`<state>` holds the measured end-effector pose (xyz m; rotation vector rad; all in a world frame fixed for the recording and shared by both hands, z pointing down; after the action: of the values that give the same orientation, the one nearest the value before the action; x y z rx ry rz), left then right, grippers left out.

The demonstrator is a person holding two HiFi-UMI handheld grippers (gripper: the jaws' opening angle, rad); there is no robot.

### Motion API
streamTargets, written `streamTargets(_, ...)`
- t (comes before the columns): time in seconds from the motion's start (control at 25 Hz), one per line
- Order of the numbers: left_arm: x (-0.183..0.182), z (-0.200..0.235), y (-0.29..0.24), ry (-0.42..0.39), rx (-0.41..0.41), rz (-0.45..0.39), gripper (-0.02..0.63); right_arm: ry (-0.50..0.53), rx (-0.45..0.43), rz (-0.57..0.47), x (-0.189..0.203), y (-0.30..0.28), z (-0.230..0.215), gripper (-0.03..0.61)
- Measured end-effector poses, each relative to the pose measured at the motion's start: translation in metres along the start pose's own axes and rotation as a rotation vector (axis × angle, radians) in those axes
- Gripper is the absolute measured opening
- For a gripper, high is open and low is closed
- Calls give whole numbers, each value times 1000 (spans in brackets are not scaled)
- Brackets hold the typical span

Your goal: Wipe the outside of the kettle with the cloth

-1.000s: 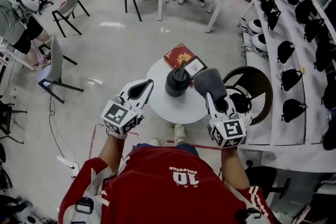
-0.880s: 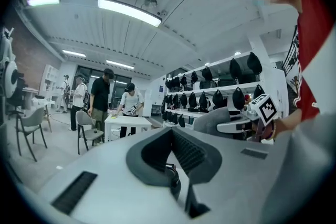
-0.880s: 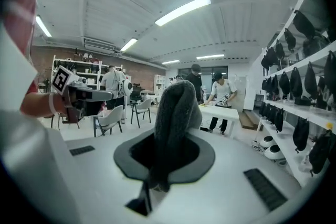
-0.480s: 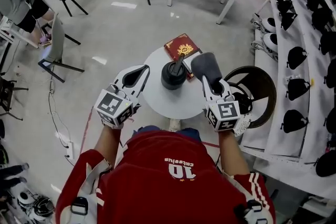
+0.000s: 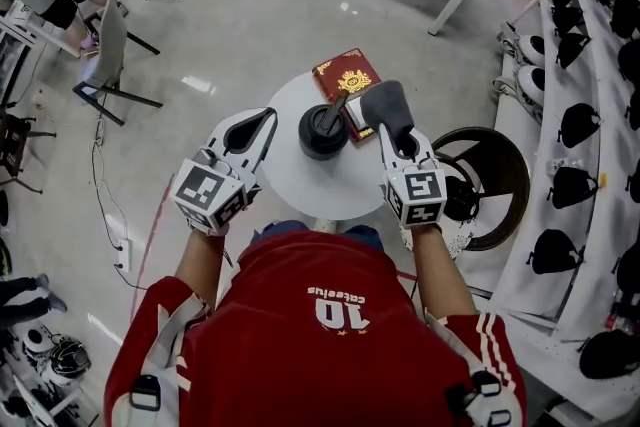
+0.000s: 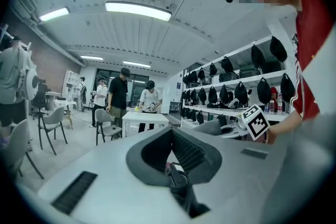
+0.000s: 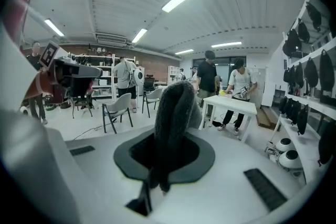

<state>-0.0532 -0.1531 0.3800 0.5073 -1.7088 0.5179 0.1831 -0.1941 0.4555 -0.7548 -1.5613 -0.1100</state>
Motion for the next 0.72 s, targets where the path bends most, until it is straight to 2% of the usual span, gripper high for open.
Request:
streamTargets(0.32, 11, -1, -3, 0, -45, 79, 6, -17, -9, 44, 23, -32, -21, 46)
streamTargets(0.72, 13, 17, 16, -7, -71, 80, 5, -11, -4, 98, 41, -62, -9, 46)
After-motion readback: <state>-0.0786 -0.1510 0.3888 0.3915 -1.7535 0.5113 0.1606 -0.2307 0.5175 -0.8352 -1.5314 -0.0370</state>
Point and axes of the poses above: the fingertips, and each gripper's own axes: y backward along the fingers, z to its left, x out of its underside, the point moved 4 cm from there along y, backward along the fingers, and after that the axes turned 14 degrees about -y, right-handed, at the moved point
